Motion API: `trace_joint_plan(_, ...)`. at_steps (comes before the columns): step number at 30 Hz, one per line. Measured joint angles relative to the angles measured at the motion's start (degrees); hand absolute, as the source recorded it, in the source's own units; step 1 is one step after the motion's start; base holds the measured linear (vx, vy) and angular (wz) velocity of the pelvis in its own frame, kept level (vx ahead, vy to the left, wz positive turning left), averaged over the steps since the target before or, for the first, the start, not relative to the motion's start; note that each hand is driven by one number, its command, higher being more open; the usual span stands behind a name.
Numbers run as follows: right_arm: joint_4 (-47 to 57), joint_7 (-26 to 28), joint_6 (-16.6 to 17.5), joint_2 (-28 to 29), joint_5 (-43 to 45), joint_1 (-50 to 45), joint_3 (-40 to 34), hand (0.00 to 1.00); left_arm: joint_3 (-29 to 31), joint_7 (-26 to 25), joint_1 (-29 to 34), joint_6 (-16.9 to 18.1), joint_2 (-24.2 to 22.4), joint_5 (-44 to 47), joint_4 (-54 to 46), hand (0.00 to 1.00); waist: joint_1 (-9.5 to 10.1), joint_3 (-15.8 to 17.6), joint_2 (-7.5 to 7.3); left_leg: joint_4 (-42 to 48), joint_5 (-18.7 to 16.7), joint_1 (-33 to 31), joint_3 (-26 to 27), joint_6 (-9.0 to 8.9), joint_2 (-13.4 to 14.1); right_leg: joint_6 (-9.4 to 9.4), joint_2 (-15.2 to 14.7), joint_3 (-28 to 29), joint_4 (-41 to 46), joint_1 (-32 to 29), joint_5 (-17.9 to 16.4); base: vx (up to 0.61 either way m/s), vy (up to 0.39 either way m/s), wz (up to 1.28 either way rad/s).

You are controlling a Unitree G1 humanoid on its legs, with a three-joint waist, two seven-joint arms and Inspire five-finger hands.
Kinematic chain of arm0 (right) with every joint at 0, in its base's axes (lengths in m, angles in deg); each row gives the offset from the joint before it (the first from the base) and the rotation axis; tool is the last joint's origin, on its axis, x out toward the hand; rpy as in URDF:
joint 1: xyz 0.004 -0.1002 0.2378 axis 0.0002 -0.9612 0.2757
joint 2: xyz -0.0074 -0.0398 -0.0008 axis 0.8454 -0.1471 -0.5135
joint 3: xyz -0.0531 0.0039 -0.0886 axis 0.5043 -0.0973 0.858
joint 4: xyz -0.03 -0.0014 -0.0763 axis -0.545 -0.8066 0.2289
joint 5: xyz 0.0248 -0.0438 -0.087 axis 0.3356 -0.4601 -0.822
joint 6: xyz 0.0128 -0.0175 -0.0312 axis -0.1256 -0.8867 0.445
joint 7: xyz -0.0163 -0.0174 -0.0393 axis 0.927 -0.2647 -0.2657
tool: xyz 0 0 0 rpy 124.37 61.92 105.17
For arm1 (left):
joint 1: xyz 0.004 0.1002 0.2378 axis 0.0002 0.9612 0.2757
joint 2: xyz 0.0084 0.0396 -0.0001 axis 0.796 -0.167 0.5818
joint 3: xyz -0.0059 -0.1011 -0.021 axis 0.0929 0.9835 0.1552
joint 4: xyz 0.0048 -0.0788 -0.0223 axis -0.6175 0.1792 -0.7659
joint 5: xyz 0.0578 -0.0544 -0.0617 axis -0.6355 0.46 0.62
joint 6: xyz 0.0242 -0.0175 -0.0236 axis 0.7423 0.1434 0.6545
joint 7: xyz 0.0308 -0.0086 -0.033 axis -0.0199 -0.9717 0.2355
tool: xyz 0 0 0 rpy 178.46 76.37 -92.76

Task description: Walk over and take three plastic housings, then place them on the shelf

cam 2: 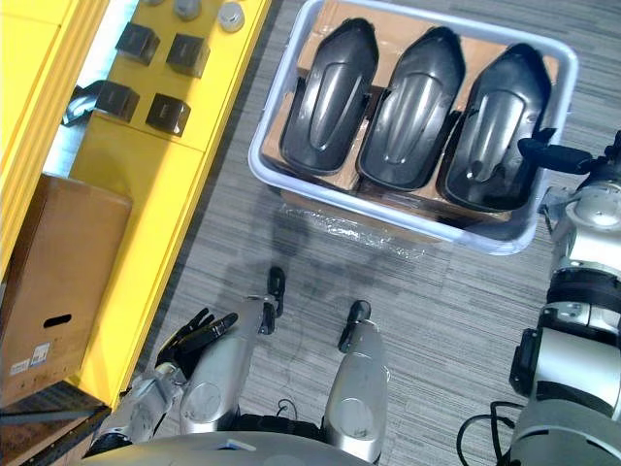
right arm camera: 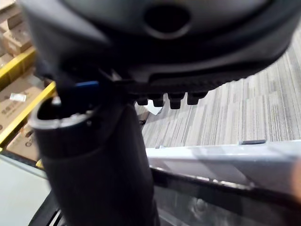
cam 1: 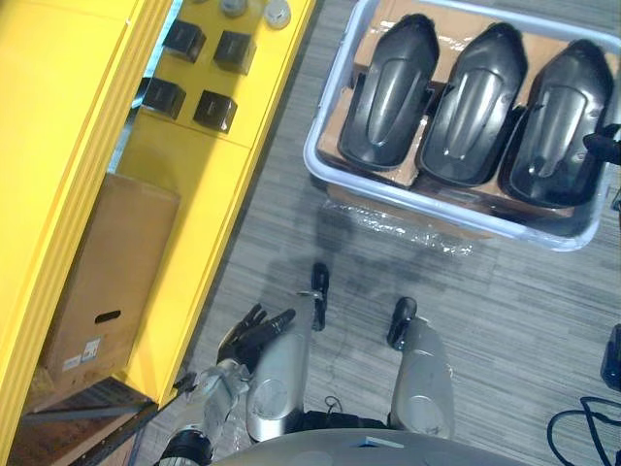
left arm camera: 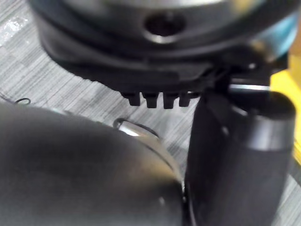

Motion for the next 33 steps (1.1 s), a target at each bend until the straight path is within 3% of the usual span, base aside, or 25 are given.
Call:
trace_joint_plan(4, 1.2, 1.8, -1.9, -0.5, -2.0, 4.1, 3.6, 1.0, 0.0, 0.5, -0.2, 0.0, -0.8, 1.7, -1.3, 1.0, 0.09, 0.1, 0.11, 2.6, 0.1, -3.8, -0.7, -0.2, -0.4, -0.47, -1.1, -0.4, 4.8, -4.2, -1.9, -0.06, -0.034, 0.18)
trace_joint_plan(5, 1.4, 2.5, -2.3, -0.5, -2.1, 4.8, 5.0, 0.0, 0.0, 0.6, -0.5, 0.1, -0.9, 1.8, -1.4, 1.0, 0.16, 0.1, 0.13, 3.5, 0.0, -5.4, -1.0, -0.25, -0.6, -0.7, -1.5, -0.6, 6.1, -5.6, -2.6, -0.09, -0.039, 0.19)
trace_joint_plan(11, 1.0, 2.4, -5.4, -1.6, -6.4, 7.4, 6.8, 0.0, 0.0, 0.1, -2.6, 0.5, -0.9, 2.1, -1.6, 1.0, 1.19, 0.3, -0.03, 7.7, -0.5, -10.4, -1.9, -0.62, 0.0, -1.44, -1.7, -1.1, 10.3, -9.8, -3.7, -0.08, -0.01, 0.07)
trace_joint_plan(15, -1.2, 1.3, -6.5, -2.6, -6.9, 8.5, 8.3, 0.0, 0.5, -0.3, -3.6, 1.0, -0.6, 2.4, -2.1, 1.0, 1.2, 0.8, -0.92, 9.5, -0.9, -12.6, -2.1, -0.47, 0.7, -1.81, -1.3, -1.2, 11.8, -11.8, -3.9, -0.08, -0.002, -0.04)
trace_joint_plan(18, -2.6, 1.7, -7.9, -1.5, -6.5, 9.1, 9.1, 0.0, 0.6, -1.0, -4.0, 1.1, -0.2, 4.4, -1.8, 1.0, 1.46, 0.9, -1.27, 11.4, -1.6, -13.2, -1.6, -0.45, 2.5, -1.87, 0.0, -1.1, 11.9, -11.8, -3.9, -0.05, -0.011, -0.17)
trace_joint_plan(21, -3.6, 1.9, -7.7, -0.7, -8.5, 9.5, 12.6, 0.0, 0.6, -1.3, -4.4, 1.2, 0.6, 5.4, -1.8, 1.0, 1.78, 1.2, -2.28, 12.0, -1.9, -13.5, -1.1, -0.78, 3.6, -1.93, 0.9, -0.6, 12.0, -12.3, -3.8, -0.04, -0.021, -0.18)
trace_joint_plan(27, -4.4, -0.6, -7.9, 3.1, -7.7, 10.7, 10.1, 0.0, 0.8, -2.0, -4.4, 1.6, 1.2, 6.9, -1.0, 1.0, 1.71, 1.2, -3.2, 12.5, -2.4, -12.6, 0.2, -1.13, 5.0, -2.32, 1.9, 0.5, 11.6, -12.1, -3.4, 0.0, -0.021, -0.16)
trace_joint_plan(33, -4.5, -4.9, -9.1, 6.5, -7.7, 7.8, 7.0, 0.0, 0.7, -2.0, -4.2, 1.5, 1.1, 8.3, 0.0, 1.0, 2.37, 1.2, -3.68, 10.6, -2.5, -8.2, 1.3, -1.09, 5.4, -2.16, 2.1, 0.6, 9.5, -8.0, -3.2, 0.02, -0.016, -0.02)
